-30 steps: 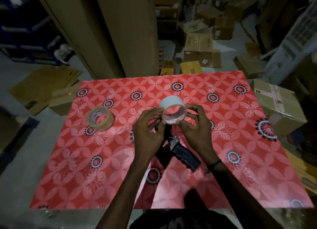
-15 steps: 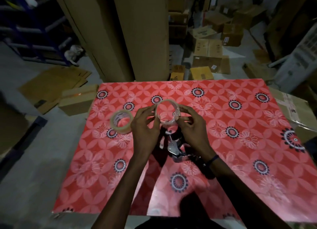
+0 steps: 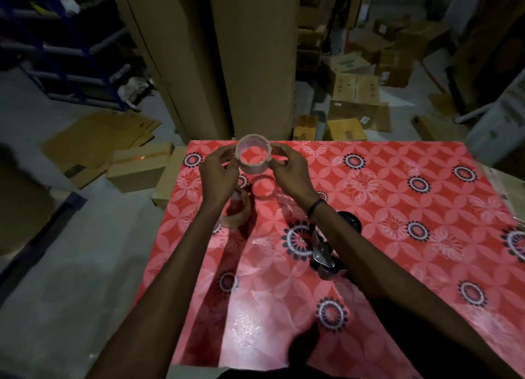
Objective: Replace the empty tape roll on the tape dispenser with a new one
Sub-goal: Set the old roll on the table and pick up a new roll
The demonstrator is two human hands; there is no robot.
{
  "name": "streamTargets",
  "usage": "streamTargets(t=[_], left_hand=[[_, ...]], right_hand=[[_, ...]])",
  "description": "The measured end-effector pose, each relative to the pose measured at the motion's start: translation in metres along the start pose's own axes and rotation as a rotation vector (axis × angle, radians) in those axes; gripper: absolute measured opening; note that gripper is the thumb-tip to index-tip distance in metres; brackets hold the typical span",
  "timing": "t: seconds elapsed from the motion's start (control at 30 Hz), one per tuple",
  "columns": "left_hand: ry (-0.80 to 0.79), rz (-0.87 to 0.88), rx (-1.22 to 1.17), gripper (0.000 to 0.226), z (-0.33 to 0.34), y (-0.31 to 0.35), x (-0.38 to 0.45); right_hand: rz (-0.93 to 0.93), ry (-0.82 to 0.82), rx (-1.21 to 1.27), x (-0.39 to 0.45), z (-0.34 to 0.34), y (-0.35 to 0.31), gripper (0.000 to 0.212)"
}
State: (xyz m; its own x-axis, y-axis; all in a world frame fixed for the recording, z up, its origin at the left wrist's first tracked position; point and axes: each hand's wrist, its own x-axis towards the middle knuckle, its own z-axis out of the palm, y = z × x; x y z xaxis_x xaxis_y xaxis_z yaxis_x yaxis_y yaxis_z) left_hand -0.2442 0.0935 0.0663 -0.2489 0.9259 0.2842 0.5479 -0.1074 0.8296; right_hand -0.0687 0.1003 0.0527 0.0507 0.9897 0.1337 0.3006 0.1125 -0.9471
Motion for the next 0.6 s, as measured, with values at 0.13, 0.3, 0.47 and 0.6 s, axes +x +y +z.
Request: streamTargets(t=[0.13,0.3,0.47,0.6], left_hand=[[-0.103,-0.097,0.028,0.033,-0.001,-0.031,0.033],[-0.246,-0.246,0.064,0.043,0.000,-0.064,0.047],[-0.321,-0.317,0.075,0.042,0.005,-0.073,0.046],[-0.333,-0.292,0.089,0.040,0.008,-0.080,0.050]], right_hand=[[0.086,-0.045,-0.050,0.027,0.031,0.009,0.033],[0.225,-0.118,-0.080,0.039,0.055,0.030,0.033],[0.328,-0.166,-0.103,0.039,0.069,0.047,0.033],[0.359,-0.164,-0.107,0.034,0.067,0.042,0.037]])
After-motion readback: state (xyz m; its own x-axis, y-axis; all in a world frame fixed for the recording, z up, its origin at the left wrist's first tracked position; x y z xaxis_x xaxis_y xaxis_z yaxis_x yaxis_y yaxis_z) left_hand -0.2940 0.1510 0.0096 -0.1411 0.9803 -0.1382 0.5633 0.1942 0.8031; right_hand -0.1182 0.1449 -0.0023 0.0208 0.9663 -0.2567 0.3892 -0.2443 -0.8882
